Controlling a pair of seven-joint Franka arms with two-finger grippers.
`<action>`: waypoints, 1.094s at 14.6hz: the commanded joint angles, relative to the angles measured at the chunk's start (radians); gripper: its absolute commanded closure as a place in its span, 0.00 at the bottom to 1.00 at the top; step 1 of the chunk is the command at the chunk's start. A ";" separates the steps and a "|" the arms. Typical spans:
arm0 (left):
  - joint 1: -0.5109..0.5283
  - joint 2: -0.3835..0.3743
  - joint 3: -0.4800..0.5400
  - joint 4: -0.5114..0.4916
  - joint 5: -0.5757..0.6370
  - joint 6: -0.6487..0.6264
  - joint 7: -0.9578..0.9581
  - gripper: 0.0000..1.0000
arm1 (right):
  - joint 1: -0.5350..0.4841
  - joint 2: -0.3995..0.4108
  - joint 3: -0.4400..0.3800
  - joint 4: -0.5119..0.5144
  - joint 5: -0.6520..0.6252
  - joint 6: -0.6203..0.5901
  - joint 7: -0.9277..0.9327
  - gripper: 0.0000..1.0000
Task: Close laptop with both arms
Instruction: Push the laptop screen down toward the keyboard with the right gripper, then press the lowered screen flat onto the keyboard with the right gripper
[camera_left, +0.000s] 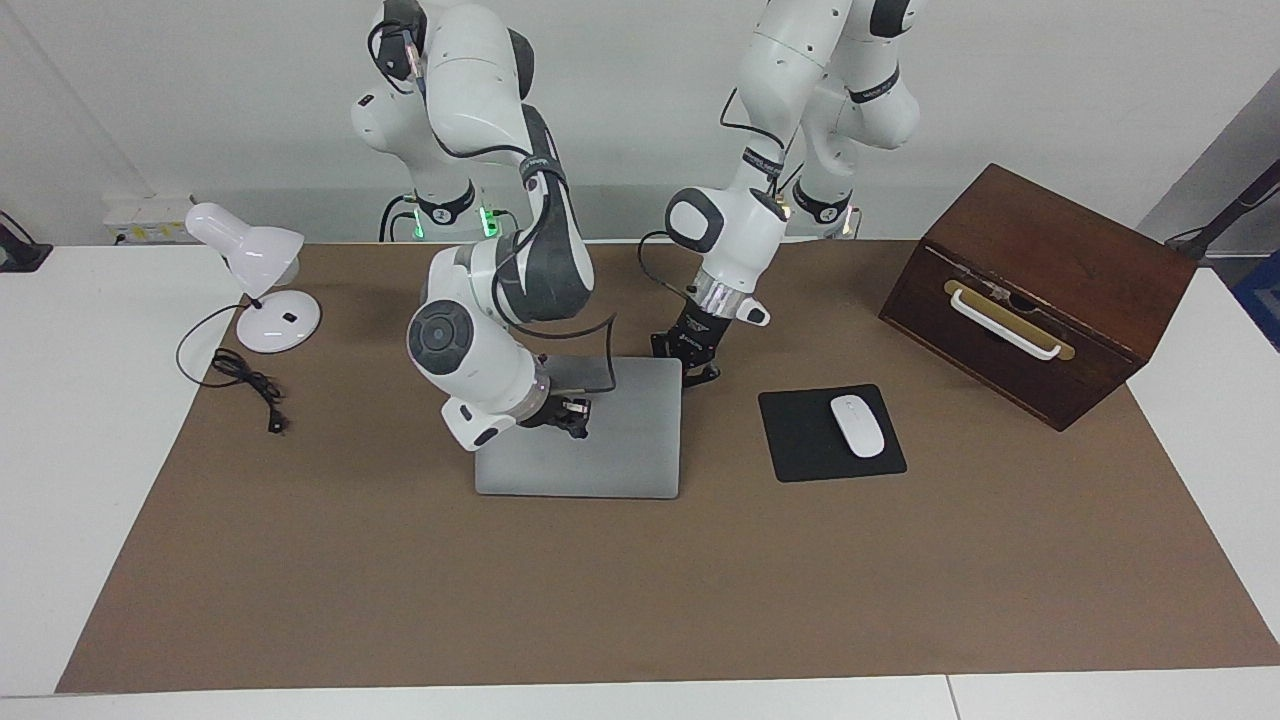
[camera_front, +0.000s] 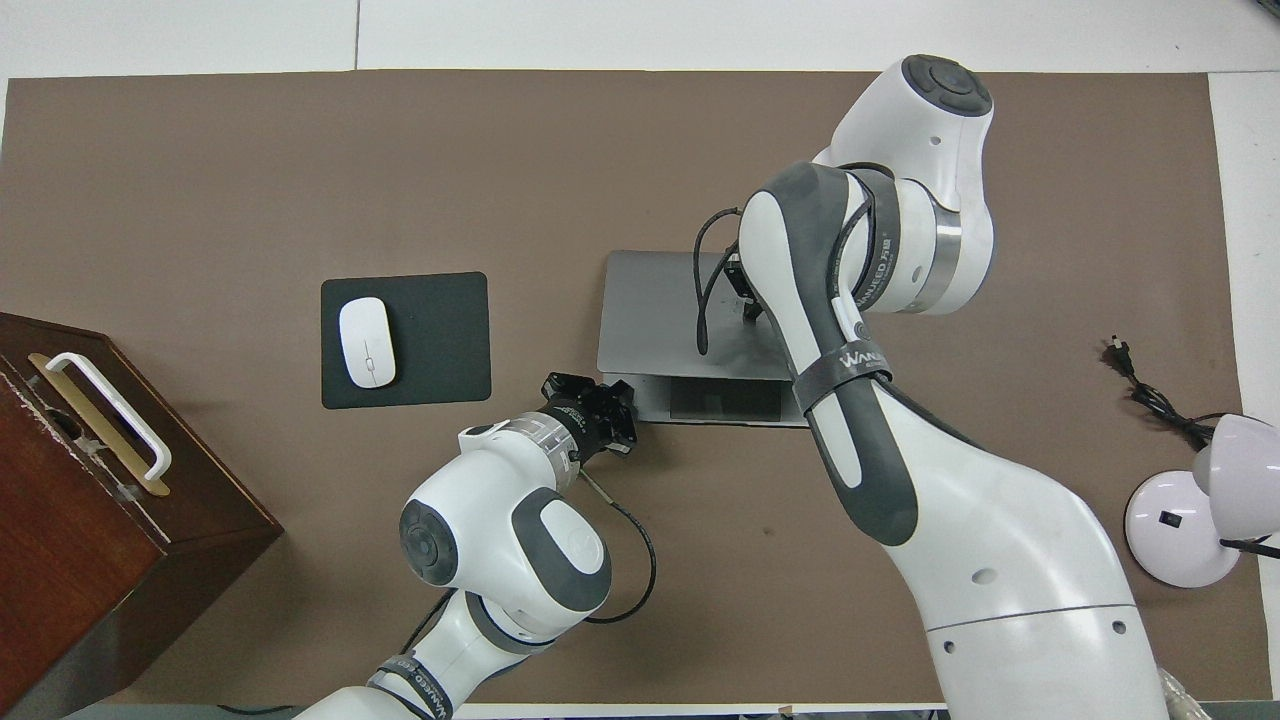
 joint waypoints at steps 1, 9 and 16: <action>-0.038 0.008 0.009 -0.042 -0.029 0.001 -0.003 1.00 | 0.015 -0.031 -0.007 -0.050 0.026 -0.014 0.004 1.00; -0.051 -0.031 0.009 -0.085 -0.030 0.001 -0.003 1.00 | 0.033 -0.037 -0.008 -0.096 0.023 -0.013 0.010 1.00; -0.051 -0.032 0.009 -0.087 -0.030 0.001 -0.003 1.00 | 0.042 -0.038 -0.010 -0.132 0.023 -0.008 0.015 1.00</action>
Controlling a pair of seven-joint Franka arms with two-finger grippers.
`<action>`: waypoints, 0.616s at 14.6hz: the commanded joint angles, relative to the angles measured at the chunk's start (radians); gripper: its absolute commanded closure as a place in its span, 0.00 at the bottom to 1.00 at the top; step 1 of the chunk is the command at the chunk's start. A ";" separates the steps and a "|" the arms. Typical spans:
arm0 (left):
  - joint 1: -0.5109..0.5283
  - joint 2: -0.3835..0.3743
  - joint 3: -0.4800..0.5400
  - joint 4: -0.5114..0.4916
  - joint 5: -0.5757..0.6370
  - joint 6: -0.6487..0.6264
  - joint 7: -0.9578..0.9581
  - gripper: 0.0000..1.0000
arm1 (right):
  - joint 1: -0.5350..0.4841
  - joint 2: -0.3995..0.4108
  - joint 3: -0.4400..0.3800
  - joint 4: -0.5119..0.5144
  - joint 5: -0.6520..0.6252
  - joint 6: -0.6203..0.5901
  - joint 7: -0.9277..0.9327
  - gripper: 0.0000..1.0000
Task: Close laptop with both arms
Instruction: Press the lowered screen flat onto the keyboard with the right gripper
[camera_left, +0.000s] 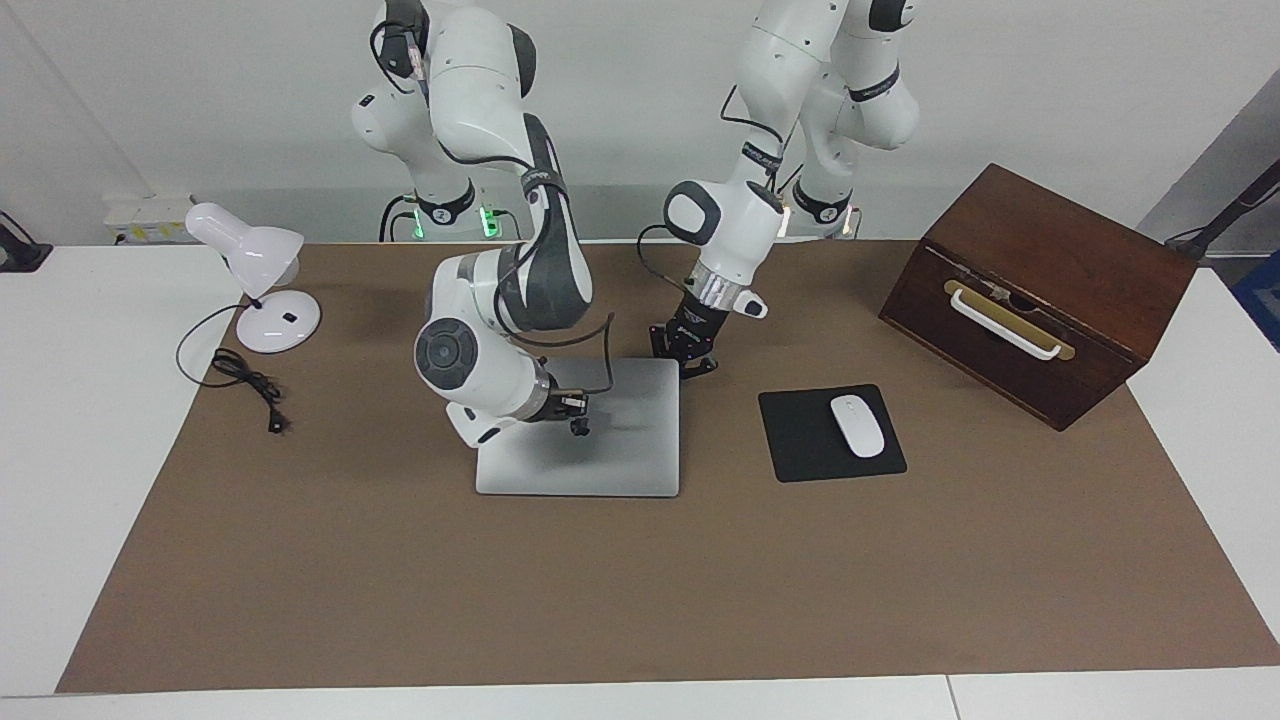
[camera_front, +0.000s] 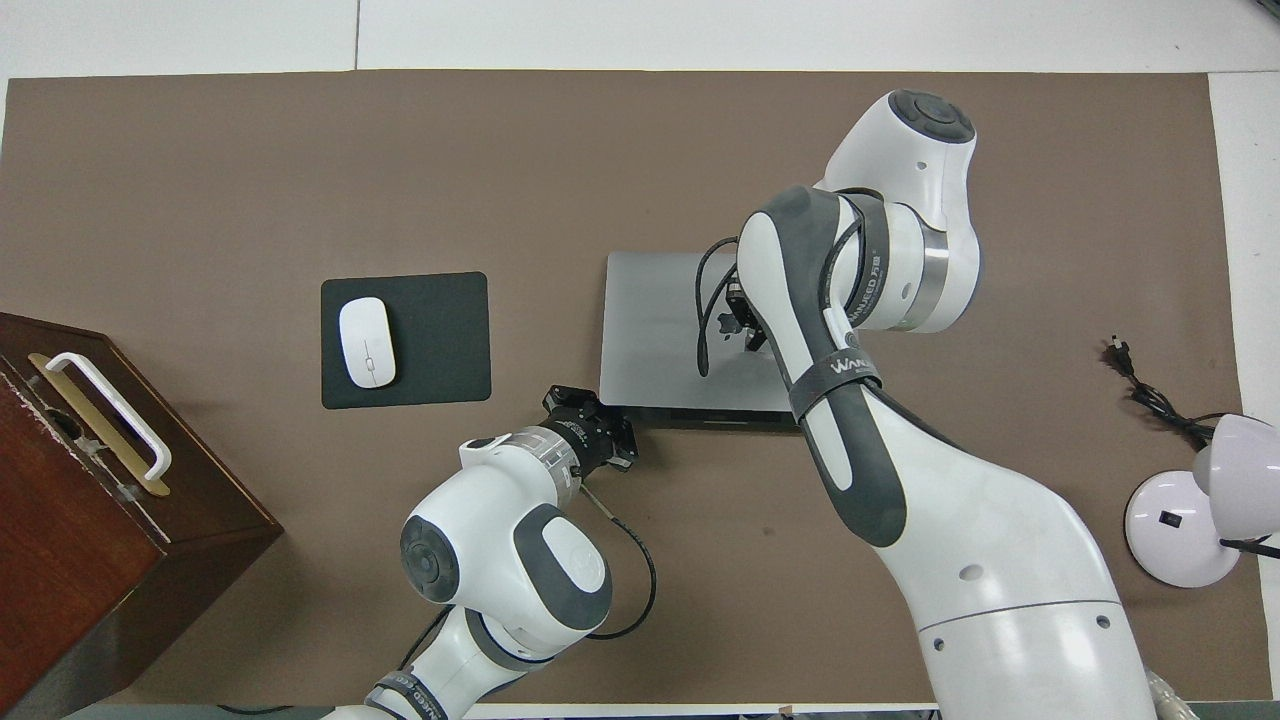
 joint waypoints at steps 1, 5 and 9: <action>-0.030 -0.007 0.008 -0.052 -0.025 -0.003 -0.003 1.00 | 0.018 -0.029 -0.010 -0.047 0.021 0.004 0.012 1.00; -0.030 -0.007 0.008 -0.052 -0.025 -0.003 -0.003 1.00 | 0.018 -0.029 -0.010 -0.059 0.021 0.005 0.013 1.00; -0.028 -0.007 0.008 -0.052 -0.025 -0.003 -0.003 1.00 | 0.020 -0.030 -0.010 -0.079 0.021 0.025 0.013 1.00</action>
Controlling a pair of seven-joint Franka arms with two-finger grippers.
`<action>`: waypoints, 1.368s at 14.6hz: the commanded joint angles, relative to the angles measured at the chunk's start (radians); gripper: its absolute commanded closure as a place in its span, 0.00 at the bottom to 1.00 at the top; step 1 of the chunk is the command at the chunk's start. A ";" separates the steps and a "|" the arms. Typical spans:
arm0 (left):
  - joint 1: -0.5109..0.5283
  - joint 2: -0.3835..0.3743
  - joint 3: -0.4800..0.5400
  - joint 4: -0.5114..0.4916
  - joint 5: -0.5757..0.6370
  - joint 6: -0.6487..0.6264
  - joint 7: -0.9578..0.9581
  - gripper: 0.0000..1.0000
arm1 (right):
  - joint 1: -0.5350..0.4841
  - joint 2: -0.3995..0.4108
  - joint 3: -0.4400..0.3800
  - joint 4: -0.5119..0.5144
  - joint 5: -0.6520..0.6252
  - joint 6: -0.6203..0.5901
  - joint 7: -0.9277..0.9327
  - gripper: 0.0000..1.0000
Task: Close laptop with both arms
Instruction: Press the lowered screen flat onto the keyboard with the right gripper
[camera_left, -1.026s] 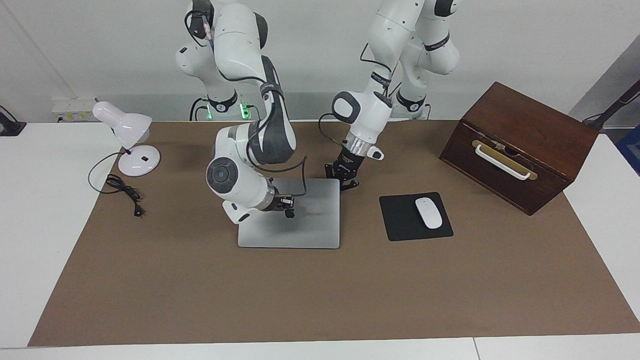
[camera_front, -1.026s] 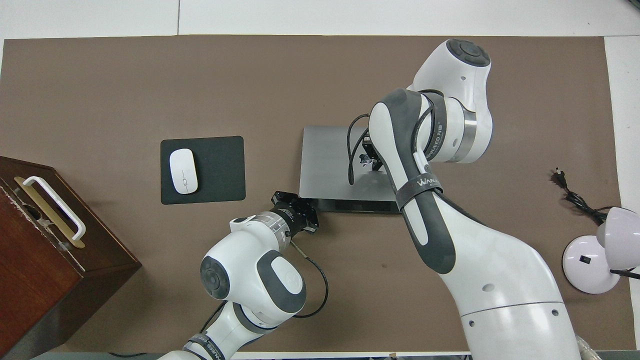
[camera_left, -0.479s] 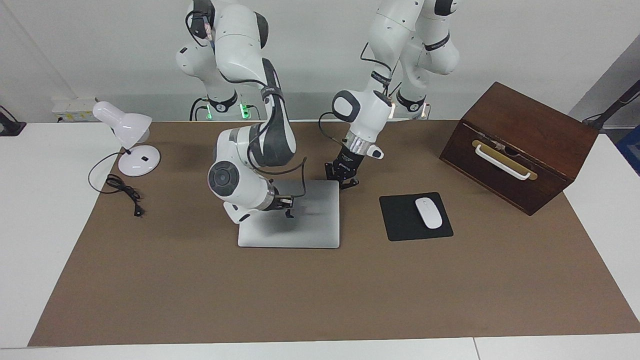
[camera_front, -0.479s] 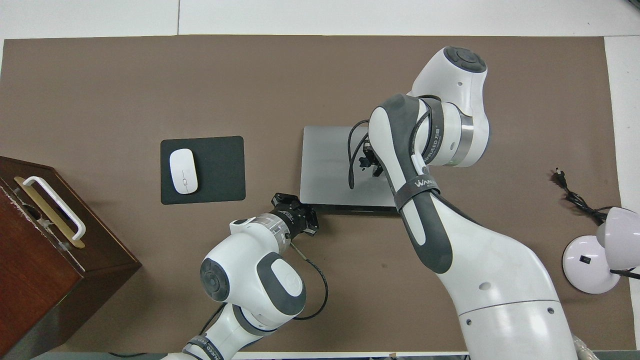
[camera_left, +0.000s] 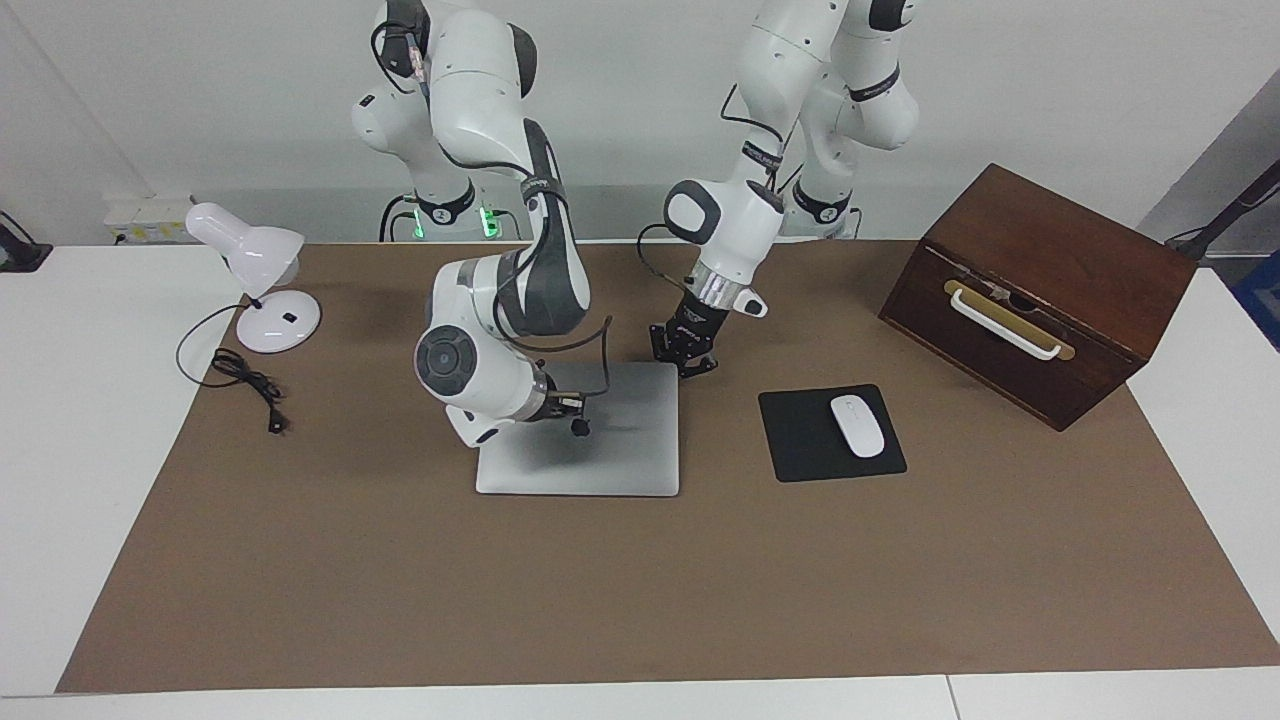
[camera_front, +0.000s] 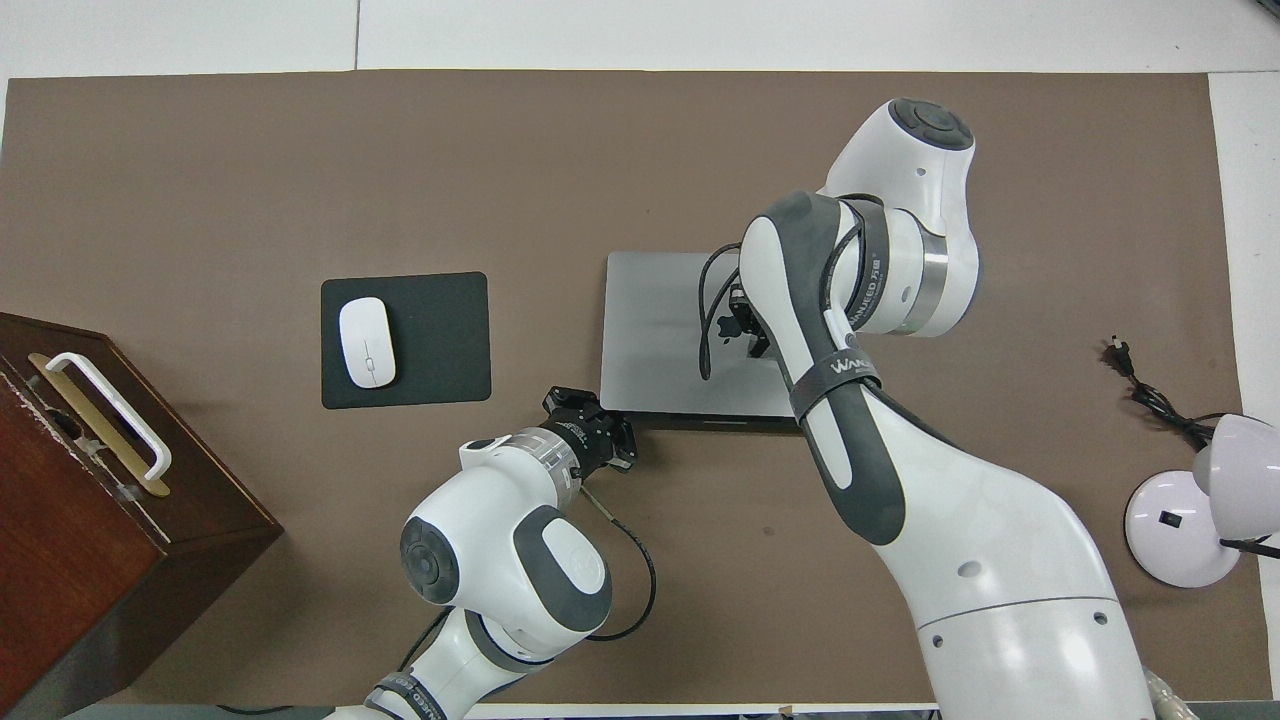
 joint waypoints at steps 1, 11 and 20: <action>-0.028 -0.005 0.008 -0.049 -0.025 -0.003 -0.003 1.00 | 0.026 -0.031 -0.008 -0.056 0.021 0.023 0.009 1.00; -0.027 -0.005 0.008 -0.049 -0.025 -0.003 -0.005 1.00 | 0.029 -0.031 -0.010 -0.050 0.015 0.011 0.010 1.00; -0.027 -0.005 0.008 -0.049 -0.025 -0.003 -0.005 1.00 | 0.027 -0.039 -0.037 -0.030 0.015 -0.043 0.012 1.00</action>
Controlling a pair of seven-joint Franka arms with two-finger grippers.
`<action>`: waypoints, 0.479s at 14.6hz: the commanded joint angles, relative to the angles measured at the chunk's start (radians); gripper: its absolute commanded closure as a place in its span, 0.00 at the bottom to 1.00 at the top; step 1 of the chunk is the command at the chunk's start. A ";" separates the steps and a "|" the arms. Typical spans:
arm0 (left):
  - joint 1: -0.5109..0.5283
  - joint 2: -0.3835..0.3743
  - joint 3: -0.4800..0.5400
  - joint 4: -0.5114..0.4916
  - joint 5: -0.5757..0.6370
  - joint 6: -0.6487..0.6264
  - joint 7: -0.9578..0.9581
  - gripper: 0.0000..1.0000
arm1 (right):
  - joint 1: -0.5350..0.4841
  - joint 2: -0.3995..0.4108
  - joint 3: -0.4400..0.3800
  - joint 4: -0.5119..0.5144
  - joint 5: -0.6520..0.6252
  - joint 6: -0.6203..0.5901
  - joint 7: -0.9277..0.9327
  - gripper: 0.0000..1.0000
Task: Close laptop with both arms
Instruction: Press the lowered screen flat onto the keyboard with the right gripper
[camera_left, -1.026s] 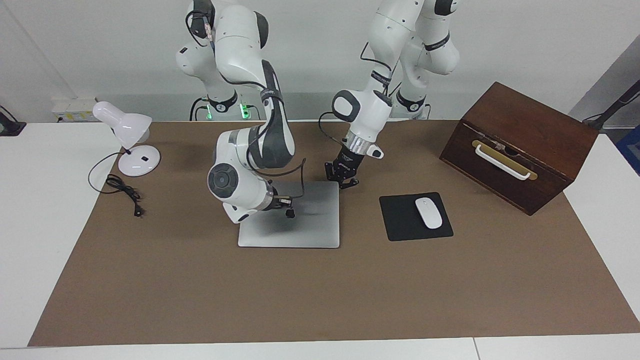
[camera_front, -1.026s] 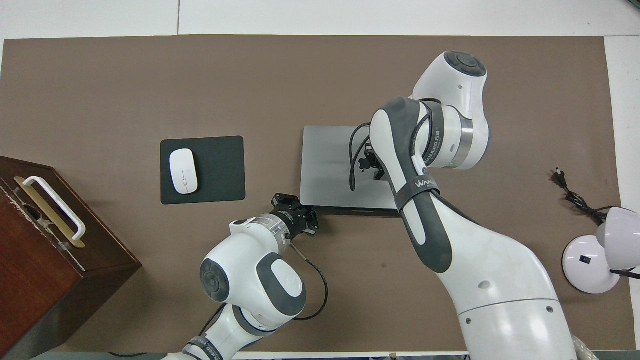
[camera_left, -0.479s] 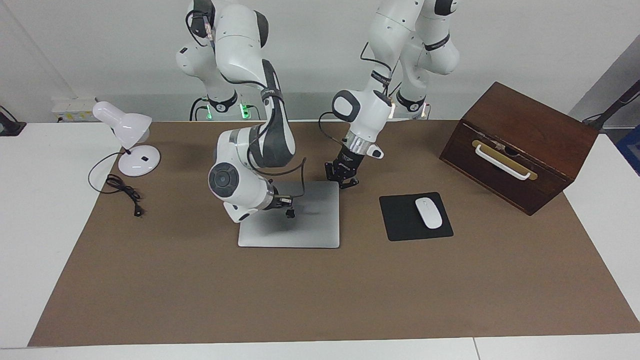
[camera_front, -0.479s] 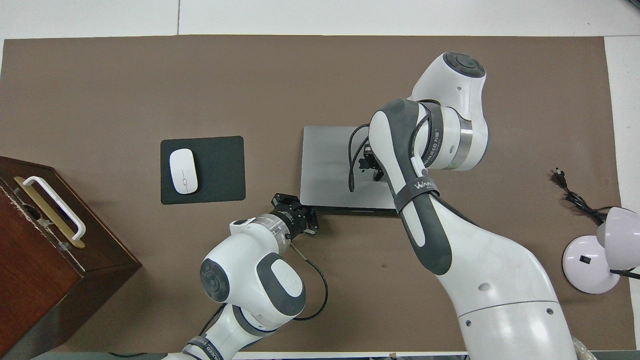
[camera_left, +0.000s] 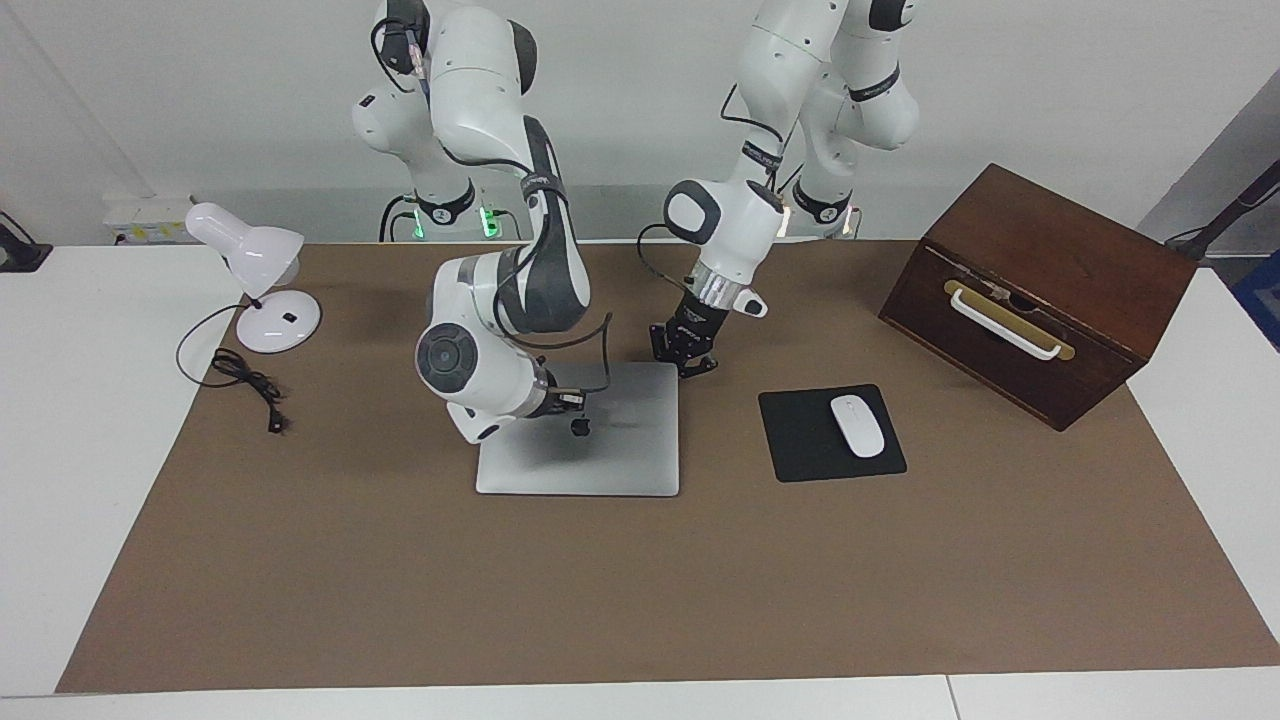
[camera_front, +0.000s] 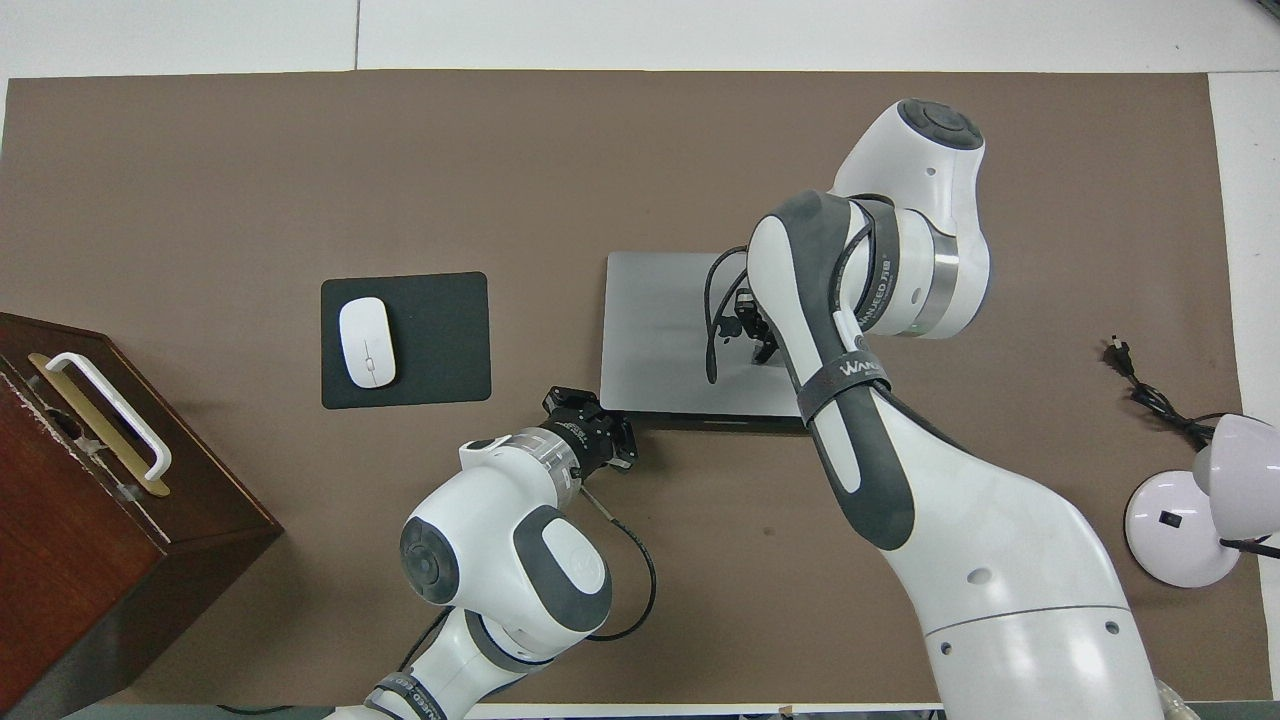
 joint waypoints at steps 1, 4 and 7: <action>-0.025 -0.004 0.008 -0.047 -0.024 -0.004 -0.005 1.00 | 0.014 -0.024 -0.017 -0.016 0.015 -0.020 0.012 1.00; -0.022 -0.004 0.008 -0.045 -0.024 -0.004 -0.005 1.00 | 0.014 -0.030 -0.023 -0.017 0.014 -0.020 0.012 1.00; -0.014 -0.021 0.008 -0.047 -0.024 -0.005 -0.005 1.00 | 0.014 -0.032 -0.023 -0.016 0.014 -0.030 0.012 1.00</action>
